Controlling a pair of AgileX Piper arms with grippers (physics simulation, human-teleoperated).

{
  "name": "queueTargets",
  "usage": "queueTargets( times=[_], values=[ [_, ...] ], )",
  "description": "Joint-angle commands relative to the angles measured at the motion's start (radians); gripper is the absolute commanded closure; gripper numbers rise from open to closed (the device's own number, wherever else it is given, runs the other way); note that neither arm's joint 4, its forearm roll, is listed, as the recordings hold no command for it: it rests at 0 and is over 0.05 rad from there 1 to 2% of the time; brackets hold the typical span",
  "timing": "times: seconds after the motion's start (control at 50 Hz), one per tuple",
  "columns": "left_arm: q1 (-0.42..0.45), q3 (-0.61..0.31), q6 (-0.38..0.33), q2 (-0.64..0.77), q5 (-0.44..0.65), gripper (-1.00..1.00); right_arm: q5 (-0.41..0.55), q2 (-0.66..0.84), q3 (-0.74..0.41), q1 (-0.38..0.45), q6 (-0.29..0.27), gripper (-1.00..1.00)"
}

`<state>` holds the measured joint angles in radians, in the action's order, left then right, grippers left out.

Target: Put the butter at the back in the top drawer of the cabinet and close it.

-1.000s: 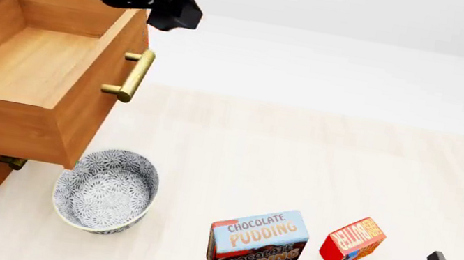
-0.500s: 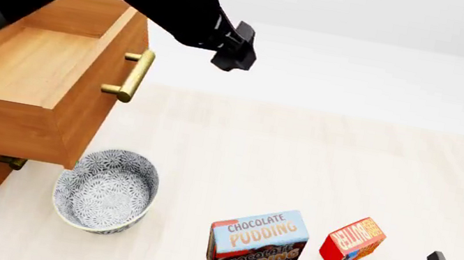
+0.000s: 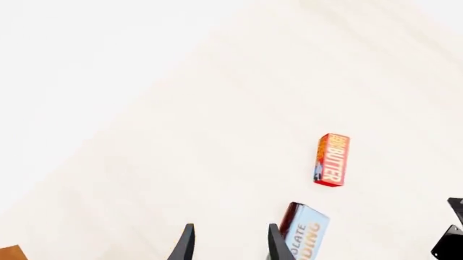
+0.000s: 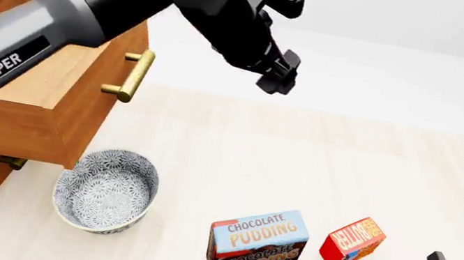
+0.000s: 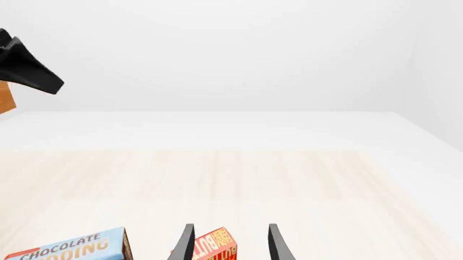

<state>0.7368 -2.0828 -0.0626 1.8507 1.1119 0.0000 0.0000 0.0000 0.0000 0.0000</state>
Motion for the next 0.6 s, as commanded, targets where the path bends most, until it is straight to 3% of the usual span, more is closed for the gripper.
queueTargets(
  times=[0.02,0.38,0.6],
  values=[
    [0.034,-0.079,-0.001,0.074,0.035,-1.0,0.0,0.0,0.0,0.0,0.0,-1.0],
    [0.095,-0.181,0.011,0.177,0.073,-1.0,0.0,0.0,0.0,0.0,0.0,-1.0],
    [0.135,-0.197,0.034,0.22,0.07,-1.0,0.0,0.0,0.0,0.0,0.0,-1.0]
  ],
)
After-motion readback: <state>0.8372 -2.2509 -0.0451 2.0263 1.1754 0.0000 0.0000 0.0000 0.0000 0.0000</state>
